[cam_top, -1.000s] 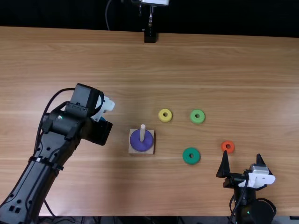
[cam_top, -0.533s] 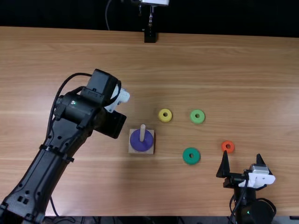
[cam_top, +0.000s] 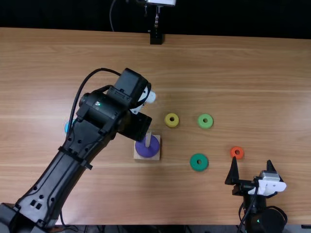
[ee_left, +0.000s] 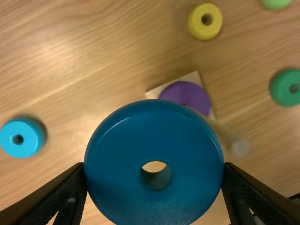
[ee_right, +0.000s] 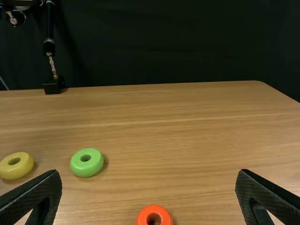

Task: Build the Hanoi tower: stack the rings onto the peg from bottom to top in this color order: purple, dark blue, light blue, dark green, light green, yellow, orange.

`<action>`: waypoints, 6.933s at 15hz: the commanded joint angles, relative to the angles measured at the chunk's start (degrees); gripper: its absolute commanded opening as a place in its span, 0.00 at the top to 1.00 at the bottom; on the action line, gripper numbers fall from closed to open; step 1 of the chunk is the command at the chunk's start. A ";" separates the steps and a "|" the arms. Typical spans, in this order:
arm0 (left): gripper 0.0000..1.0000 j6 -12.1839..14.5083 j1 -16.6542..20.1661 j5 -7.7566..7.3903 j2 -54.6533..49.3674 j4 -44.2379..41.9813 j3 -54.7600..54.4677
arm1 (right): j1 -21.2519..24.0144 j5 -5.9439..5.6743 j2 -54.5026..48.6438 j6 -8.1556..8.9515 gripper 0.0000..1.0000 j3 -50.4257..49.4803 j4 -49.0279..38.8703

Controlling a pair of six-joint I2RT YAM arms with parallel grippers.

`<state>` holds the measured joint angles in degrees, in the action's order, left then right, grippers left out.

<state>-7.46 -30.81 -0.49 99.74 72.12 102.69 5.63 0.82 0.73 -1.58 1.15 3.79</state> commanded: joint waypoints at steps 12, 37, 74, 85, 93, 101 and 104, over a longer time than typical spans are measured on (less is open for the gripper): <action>1.00 -4.88 -6.02 -0.67 2.56 0.13 3.65 | -0.18 -0.40 -0.73 -0.10 0.00 -0.27 0.17; 0.00 -5.30 -5.14 -0.67 3.44 -1.24 1.46 | -0.18 -0.40 -0.73 -0.10 0.00 -0.27 0.17; 0.00 13.79 31.33 -1.30 8.10 -26.03 -25.70 | -0.18 -0.40 -0.73 -0.10 0.00 -0.27 0.17; 0.00 13.79 31.33 -0.67 11.09 -26.13 -28.34 | -0.18 -0.29 -0.73 0.00 0.00 -0.27 0.17; 0.00 13.79 31.51 -0.77 12.67 -26.13 -28.08 | -0.18 -0.29 -0.73 -0.10 0.00 -0.27 0.17; 0.93 13.79 31.33 1.34 12.58 -30.98 -28.60 | -0.18 -0.29 -0.73 -0.10 0.00 -0.27 0.17; 1.00 13.69 31.16 2.92 12.40 -31.41 -28.78 | -0.18 -0.40 -0.73 -0.10 0.00 -0.27 0.17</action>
<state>5.78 0.73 0.99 111.37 40.82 75.24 5.65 0.80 0.73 -1.58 1.15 3.79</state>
